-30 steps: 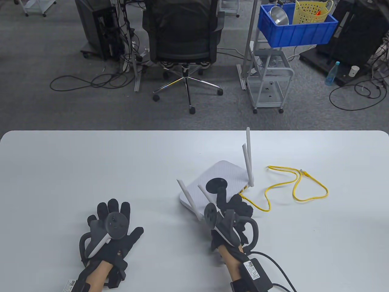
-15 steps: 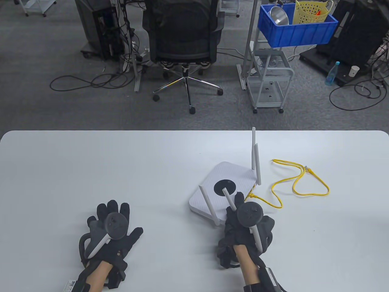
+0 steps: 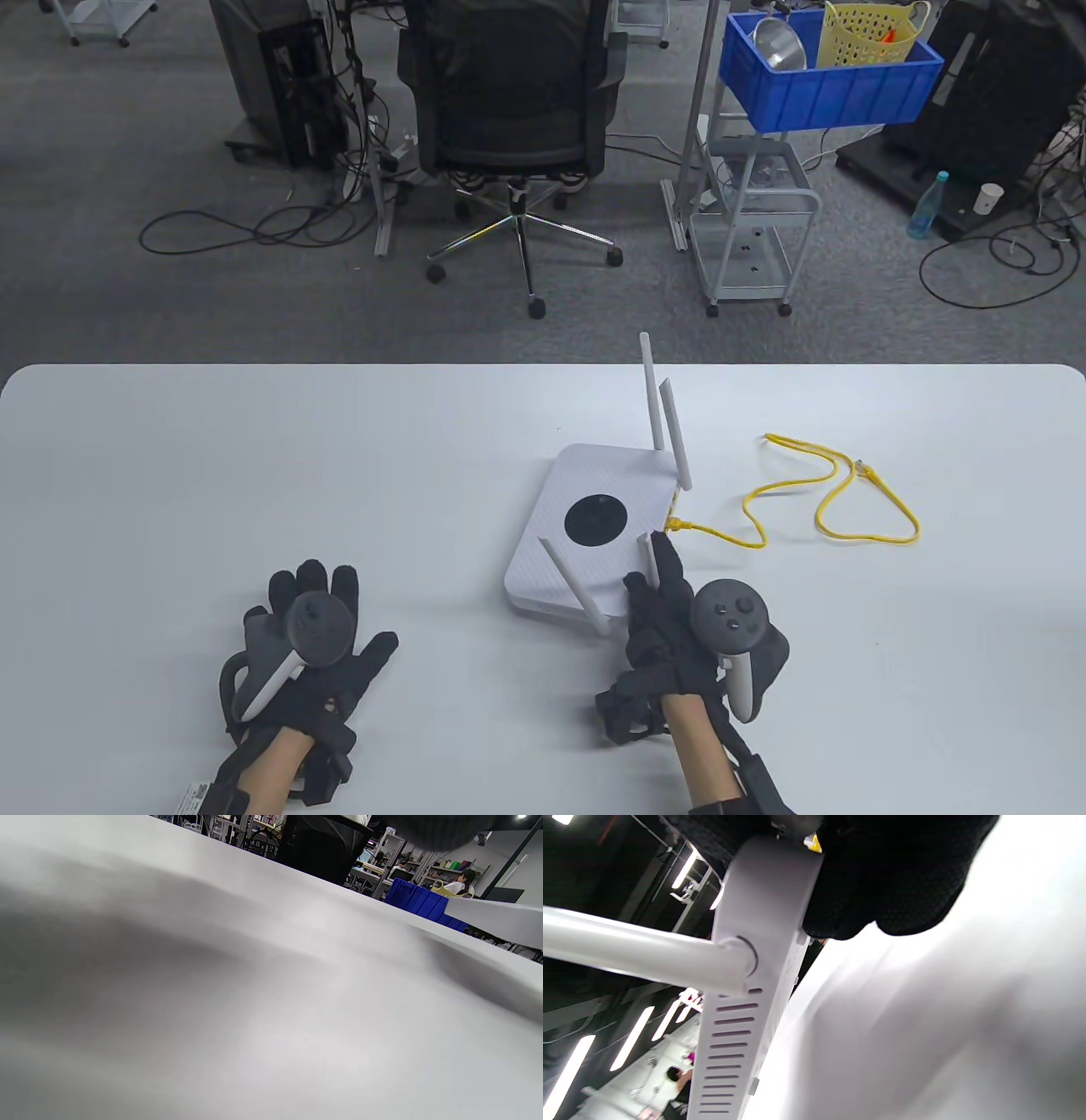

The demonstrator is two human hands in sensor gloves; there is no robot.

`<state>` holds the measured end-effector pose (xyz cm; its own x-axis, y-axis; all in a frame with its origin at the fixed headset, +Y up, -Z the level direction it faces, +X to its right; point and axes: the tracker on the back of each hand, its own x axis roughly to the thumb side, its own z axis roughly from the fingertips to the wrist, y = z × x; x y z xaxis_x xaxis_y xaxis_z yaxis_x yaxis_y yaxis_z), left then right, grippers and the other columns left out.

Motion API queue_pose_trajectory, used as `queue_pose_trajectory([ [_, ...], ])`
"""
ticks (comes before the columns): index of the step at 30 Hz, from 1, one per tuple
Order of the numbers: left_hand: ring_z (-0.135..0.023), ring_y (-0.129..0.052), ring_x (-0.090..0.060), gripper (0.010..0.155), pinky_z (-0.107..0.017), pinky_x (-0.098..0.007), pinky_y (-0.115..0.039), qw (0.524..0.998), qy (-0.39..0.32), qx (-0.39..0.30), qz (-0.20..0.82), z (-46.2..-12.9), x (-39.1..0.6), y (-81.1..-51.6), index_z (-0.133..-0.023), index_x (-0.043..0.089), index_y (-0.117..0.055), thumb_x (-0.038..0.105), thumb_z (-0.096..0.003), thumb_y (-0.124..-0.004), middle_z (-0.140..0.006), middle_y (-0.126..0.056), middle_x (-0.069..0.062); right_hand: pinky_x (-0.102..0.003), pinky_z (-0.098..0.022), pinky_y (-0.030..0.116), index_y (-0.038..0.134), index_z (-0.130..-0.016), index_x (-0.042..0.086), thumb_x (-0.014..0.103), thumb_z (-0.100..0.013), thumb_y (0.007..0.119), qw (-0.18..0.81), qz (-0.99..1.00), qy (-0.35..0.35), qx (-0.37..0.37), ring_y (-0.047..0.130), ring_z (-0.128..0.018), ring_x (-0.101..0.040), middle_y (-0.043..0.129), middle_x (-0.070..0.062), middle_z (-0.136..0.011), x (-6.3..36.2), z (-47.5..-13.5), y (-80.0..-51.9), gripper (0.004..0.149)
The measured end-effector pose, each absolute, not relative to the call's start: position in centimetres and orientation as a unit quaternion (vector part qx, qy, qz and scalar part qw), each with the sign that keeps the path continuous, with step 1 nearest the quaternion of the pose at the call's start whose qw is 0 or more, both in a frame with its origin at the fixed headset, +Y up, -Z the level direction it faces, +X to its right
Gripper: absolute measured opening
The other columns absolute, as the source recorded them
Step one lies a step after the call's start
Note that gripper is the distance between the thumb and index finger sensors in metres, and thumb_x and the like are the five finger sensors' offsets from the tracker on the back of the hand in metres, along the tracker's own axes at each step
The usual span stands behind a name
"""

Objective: Remove ethernet cable from router with right hand

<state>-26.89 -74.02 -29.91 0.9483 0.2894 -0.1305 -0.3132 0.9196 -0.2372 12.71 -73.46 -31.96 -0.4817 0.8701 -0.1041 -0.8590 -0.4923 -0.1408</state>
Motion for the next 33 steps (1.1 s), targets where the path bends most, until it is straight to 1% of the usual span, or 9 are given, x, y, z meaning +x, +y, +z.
queue_pose_trajectory([
  [4, -0.103, 0.006, -0.047, 0.086, -0.069, -0.069, -0.007, 0.968, 0.038, -0.127, 0.214, -29.9, -27.2, -73.9, -0.112, 0.026, -0.017, 0.064, -0.0491, -0.061, -0.119, 0.001, -0.018, -0.054, -0.058, 0.085, 0.048, -0.113, 0.011, 0.034, -0.058, 0.072, 0.523, 0.852, -0.018, -0.021, 0.094, -0.071, -0.023, 0.072, -0.029, -0.098, 10.5, -31.2, -73.0, 0.064],
  [8, -0.104, -0.006, -0.056, 0.086, -0.07, -0.073, -0.018, 0.936, 0.012, -0.121, 0.33, -29.8, -27.7, -73.8, -0.113, 0.021, -0.019, 0.065, -0.0501, -0.058, -0.119, -0.006, -0.025, -0.054, -0.059, 0.085, 0.048, -0.113, 0.011, 0.034, -0.058, 0.072, 0.532, 0.846, 0.002, 0.027, 0.093, -0.071, -0.023, 0.071, -0.028, -0.098, 8.2, -30.4, -72.7, 0.064],
  [14, -0.104, -0.036, -0.064, 0.09, -0.07, -0.073, -0.044, 0.809, -0.003, -0.143, 0.57, -29.6, -27.9, -74.9, -0.112, 0.011, -0.017, 0.067, -0.0524, -0.055, -0.118, -0.017, -0.034, -0.054, -0.059, 0.085, 0.047, -0.113, 0.012, 0.034, -0.058, 0.072, 0.561, 0.823, 0.031, 0.077, 0.093, -0.072, -0.022, 0.071, -0.028, -0.099, 5.4, -29.2, -72.5, 0.064],
  [16, -0.102, -0.046, -0.064, 0.092, -0.069, -0.071, -0.055, 0.766, 0.001, -0.164, 0.622, -29.5, -27.7, -75.6, -0.111, 0.008, -0.014, 0.067, -0.0534, -0.055, -0.117, -0.02, -0.037, -0.053, -0.059, 0.085, 0.047, -0.113, 0.012, 0.035, -0.058, 0.072, 0.571, 0.816, 0.037, 0.089, 0.093, -0.072, -0.022, 0.071, -0.028, -0.099, 4.7, -28.8, -72.5, 0.065],
  [19, -0.097, -0.067, -0.058, 0.092, -0.064, -0.062, -0.071, 0.734, 0.003, -0.182, 0.654, -29.3, -27.1, -76.3, -0.109, 0.004, -0.013, 0.066, -0.0547, -0.054, -0.114, -0.027, -0.04, -0.053, -0.059, 0.085, 0.046, -0.113, 0.012, 0.035, -0.058, 0.072, 0.57, 0.815, 0.035, 0.103, 0.093, -0.072, -0.022, 0.07, -0.028, -0.099, 4.0, -28.4, -72.5, 0.065],
  [25, -0.074, -0.102, -0.037, 0.091, -0.046, -0.041, -0.092, 0.664, 0.027, -0.186, 0.723, -28.9, -26.6, -77.1, -0.107, 0.0, -0.015, 0.062, -0.0567, -0.059, -0.108, -0.057, -0.037, -0.053, -0.06, 0.085, 0.046, -0.113, 0.012, 0.035, -0.058, 0.071, 0.551, 0.826, 0.024, 0.115, 0.093, -0.072, -0.022, 0.071, -0.028, -0.099, 3.7, -28.2, -72.5, 0.065],
  [27, -0.063, -0.11, -0.03, 0.089, -0.04, -0.037, -0.094, 0.662, 0.051, -0.175, 0.727, -28.8, -26.7, -77.1, -0.107, -0.002, -0.02, 0.058, -0.0572, -0.064, -0.103, -0.069, -0.033, -0.053, -0.06, 0.085, 0.044, -0.113, 0.011, 0.035, -0.058, 0.071, 0.545, 0.829, 0.028, 0.123, 0.093, -0.072, -0.021, 0.07, -0.027, -0.099, 3.6, -28.3, -72.7, 0.065],
  [29, -0.053, -0.114, -0.025, 0.087, -0.033, -0.035, -0.097, 0.693, 0.084, -0.144, 0.701, -28.7, -26.8, -76.9, -0.106, -0.004, -0.029, 0.054, -0.0565, -0.069, -0.093, -0.085, -0.027, -0.053, -0.06, 0.084, 0.041, -0.114, 0.009, 0.036, -0.058, 0.07, 0.534, 0.833, 0.037, 0.139, 0.093, -0.072, -0.021, 0.07, -0.027, -0.099, 3.5, -28.6, -72.9, 0.068],
  [33, -0.048, -0.115, -0.027, 0.081, -0.03, -0.036, -0.097, 0.687, 0.1, -0.134, 0.708, -28.8, -27.0, -76.8, -0.106, -0.005, -0.037, 0.05, -0.0572, -0.072, -0.08, -0.094, -0.019, -0.058, -0.063, 0.076, 0.031, -0.114, 0.007, 0.04, -0.059, 0.068, 0.498, 0.845, 0.065, 0.187, 0.091, -0.075, -0.027, 0.068, -0.026, -0.102, 3.8, -29.3, -73.0, 0.074],
])
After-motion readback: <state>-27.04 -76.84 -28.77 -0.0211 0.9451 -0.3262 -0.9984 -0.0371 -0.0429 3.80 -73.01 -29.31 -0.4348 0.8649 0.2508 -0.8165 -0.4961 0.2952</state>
